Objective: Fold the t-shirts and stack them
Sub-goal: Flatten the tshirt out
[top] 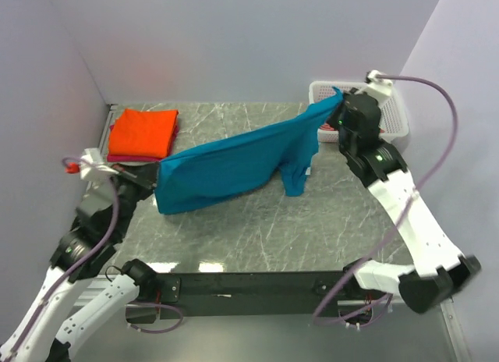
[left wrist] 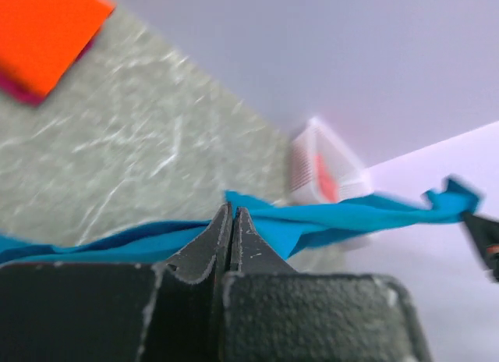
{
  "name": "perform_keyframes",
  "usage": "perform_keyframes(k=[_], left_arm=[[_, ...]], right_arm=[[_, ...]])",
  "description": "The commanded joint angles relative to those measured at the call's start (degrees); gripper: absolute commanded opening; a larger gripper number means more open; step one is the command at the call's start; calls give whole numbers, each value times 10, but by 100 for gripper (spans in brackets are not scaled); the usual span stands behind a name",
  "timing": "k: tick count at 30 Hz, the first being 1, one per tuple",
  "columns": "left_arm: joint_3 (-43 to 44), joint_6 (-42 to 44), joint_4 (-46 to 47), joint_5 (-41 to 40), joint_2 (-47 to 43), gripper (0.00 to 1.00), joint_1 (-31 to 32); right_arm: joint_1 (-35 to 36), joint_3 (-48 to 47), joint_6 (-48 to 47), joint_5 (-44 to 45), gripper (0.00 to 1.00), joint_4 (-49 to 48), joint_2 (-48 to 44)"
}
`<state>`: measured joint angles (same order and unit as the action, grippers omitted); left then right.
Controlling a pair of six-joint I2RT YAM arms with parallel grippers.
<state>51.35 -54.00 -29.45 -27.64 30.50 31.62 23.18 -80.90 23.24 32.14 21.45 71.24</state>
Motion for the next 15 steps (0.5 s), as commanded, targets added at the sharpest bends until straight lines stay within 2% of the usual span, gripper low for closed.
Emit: perform_keyframes(k=[1,3,7,10,15], left_arm=[[55,41,33,-4,-33,1,0],[85,42,43,18,-47,1,0],[135,58,80,130,-56,1,0],[176,70,98,184,-49,1,-1],[233,73,110,248,-33,1,-2]], right_arm=[[0,13,-26,30,0,-4,-84],[1,8,-36,1,0,3,-121],[1,8,-52,-69,0,6,-236],[1,-13,-68,-102,0,19,-291],[0,-89,-87,-163,0,53,-326]])
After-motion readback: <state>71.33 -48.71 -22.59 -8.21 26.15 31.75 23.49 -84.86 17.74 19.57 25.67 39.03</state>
